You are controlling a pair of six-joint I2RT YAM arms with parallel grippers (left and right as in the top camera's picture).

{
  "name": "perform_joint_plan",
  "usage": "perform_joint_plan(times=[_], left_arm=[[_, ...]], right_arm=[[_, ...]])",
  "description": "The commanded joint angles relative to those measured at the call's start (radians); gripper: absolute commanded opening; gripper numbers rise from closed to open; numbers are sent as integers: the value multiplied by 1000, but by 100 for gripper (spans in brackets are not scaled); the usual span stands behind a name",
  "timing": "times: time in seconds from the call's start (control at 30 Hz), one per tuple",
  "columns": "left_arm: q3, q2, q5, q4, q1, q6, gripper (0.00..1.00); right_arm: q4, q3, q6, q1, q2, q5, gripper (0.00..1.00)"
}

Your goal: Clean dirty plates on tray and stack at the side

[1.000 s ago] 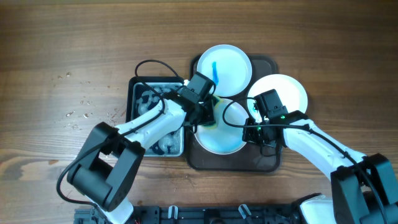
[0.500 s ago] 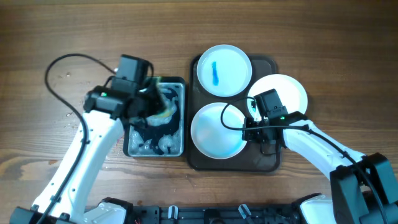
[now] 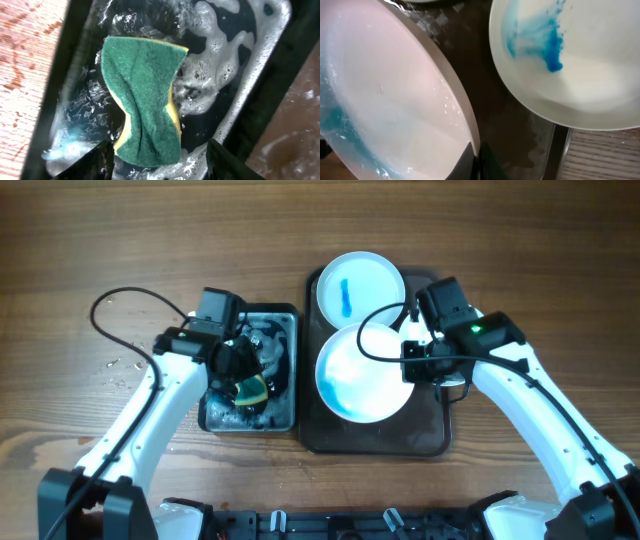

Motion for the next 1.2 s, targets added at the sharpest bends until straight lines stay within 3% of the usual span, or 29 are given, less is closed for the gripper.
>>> perform_joint_plan(times=[0.0, 0.3, 0.43, 0.77, 1.0, 1.17], left_arm=[[82, -90, 69, -55, 61, 30, 63], [182, -344, 135, -163, 271, 29, 85], [182, -463, 177, -163, 349, 29, 100], [182, -588, 174, -201, 367, 29, 100], [181, -586, 174, -221, 367, 29, 100], [181, -586, 174, -223, 367, 29, 100]], right_arm=[[3, 38, -56, 18, -9, 25, 4], [73, 206, -60, 253, 37, 268, 4], [257, 230, -89, 402, 106, 464, 4], [576, 230, -290, 618, 203, 906, 4], [686, 230, -490, 713, 200, 1136, 4], [697, 230, -536, 765, 200, 1227, 4]])
